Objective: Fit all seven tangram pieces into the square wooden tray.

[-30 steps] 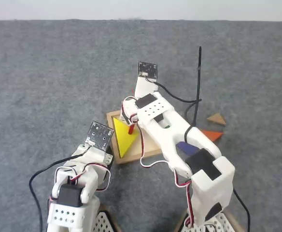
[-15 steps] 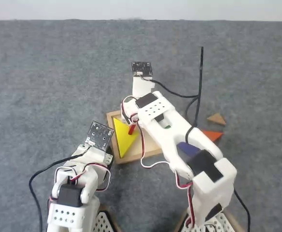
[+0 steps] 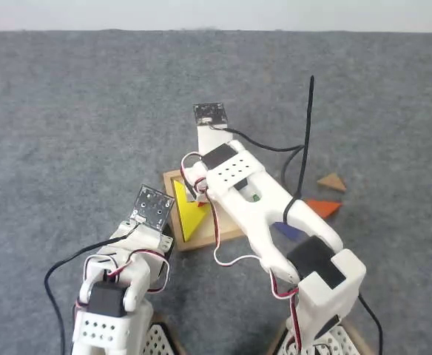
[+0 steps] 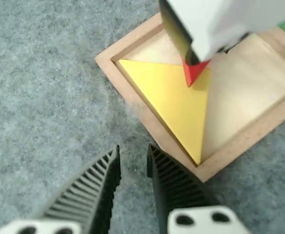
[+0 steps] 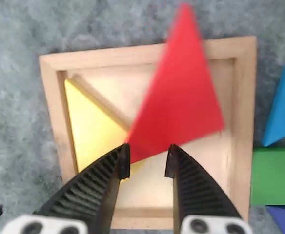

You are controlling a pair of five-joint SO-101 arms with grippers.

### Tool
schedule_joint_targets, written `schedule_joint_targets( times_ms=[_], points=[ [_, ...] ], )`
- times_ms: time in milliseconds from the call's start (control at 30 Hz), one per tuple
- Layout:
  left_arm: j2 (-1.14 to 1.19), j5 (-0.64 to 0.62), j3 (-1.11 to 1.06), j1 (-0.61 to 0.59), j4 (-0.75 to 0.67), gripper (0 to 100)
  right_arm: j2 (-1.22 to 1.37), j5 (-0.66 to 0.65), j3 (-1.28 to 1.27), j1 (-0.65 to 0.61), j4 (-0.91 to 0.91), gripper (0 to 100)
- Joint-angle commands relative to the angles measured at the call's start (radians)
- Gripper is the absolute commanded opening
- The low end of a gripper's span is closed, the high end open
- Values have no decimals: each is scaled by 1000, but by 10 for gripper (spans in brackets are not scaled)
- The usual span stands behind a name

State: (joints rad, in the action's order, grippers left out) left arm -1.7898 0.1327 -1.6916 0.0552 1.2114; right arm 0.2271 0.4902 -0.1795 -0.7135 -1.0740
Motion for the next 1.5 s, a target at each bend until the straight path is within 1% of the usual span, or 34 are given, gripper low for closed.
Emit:
schedule_joint_targets(
  times_ms=[0,67,200,367,467,600,767,800,900,1033,1333,1467],
  points=[
    [2,-14,7,0,5,88,-56,-11,55,-27,-7,133],
    [2,-14,7,0,5,88,-56,-41,60,-27,2,132],
    [2,-14,7,0,5,88,-91,-203,55,-27,68,121],
    [2,-14,7,0,5,88,-223,-353,52,16,140,30],
    [2,-14,7,0,5,88,-326,-411,-5,42,173,7],
    [2,-14,7,0,5,88,-496,-503,-232,39,219,8],
    [2,-14,7,0,5,88,-702,-631,-635,45,481,8],
    [2,-14,7,0,5,88,-722,-638,-675,44,507,7],
    [2,-14,7,0,5,88,-725,-643,-690,44,473,7],
    [2,-14,7,0,5,88,-648,-647,-687,44,461,7],
    [2,-14,7,0,5,88,-423,-647,-562,45,472,7],
    [2,-14,7,0,5,88,-363,-647,-514,45,472,7]
  ],
)
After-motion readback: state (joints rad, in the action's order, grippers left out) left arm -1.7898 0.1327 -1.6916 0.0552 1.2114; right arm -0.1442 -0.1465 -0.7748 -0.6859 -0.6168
